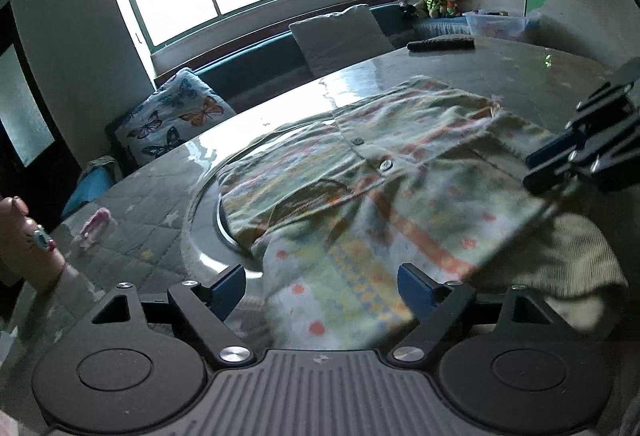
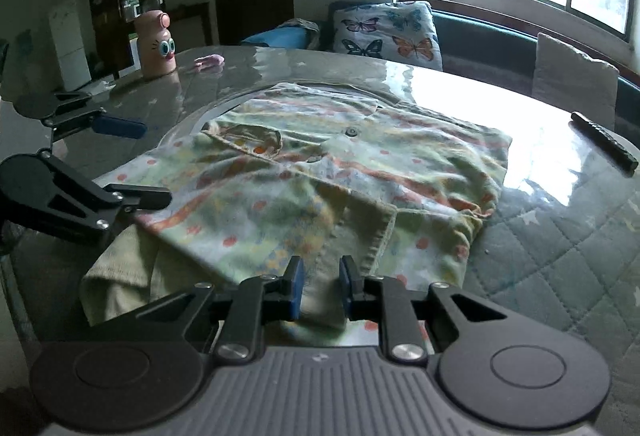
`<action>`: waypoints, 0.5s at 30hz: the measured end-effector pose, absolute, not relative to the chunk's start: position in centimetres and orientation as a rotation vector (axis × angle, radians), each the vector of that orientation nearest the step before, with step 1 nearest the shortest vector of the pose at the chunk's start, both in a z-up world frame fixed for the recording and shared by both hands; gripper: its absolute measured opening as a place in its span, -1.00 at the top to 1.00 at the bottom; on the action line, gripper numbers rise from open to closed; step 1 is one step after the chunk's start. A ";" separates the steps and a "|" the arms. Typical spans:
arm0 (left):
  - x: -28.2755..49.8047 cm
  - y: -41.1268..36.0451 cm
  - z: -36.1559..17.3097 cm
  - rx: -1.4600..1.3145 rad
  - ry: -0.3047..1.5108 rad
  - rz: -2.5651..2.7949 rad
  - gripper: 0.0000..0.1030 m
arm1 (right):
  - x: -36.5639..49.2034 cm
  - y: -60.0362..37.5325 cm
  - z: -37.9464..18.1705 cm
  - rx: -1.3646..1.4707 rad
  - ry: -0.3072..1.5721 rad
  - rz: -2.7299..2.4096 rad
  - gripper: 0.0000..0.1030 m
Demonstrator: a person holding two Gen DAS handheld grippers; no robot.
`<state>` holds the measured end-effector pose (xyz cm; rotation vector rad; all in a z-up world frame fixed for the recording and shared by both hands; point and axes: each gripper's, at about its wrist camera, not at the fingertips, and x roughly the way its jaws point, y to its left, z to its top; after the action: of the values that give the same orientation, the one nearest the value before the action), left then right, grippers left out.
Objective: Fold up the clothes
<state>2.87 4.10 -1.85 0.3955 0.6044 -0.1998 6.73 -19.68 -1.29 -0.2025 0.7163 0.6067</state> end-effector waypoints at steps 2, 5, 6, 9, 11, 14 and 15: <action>2.4 4.4 -2.1 0.401 0.610 -0.193 -0.66 | 6.3 -20.0 -1.2 -0.199 0.716 0.608 0.64; 1.3 4.5 -2.2 0.440 0.609 -0.190 -0.66 | 5.9 -20.4 -1.2 -0.192 0.714 0.607 0.64; 0.9 4.5 -2.3 0.459 0.605 -0.190 -0.66 | 5.9 -20.5 -1.2 -0.188 0.716 0.605 0.64; -0.7 4.0 -2.3 0.526 0.584 -0.215 -0.66 | 5.7 -20.8 -1.1 -0.182 0.720 0.594 0.64; -1.9 3.5 -2.5 0.582 0.560 -0.250 -0.66 | 5.5 -21.2 -1.0 -0.178 0.724 0.588 0.63; -3.2 2.5 -3.0 0.647 0.525 -0.307 -0.66 | 5.4 -21.7 -0.8 -0.162 0.733 0.583 0.60; -3.5 2.0 -3.2 0.654 0.518 -0.324 -0.66 | 5.3 -21.9 -0.8 -0.157 0.735 0.582 0.56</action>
<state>-3.45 2.04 -3.25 0.6541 0.5182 -0.3239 5.27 -21.88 -0.78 -0.1572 0.7349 0.5819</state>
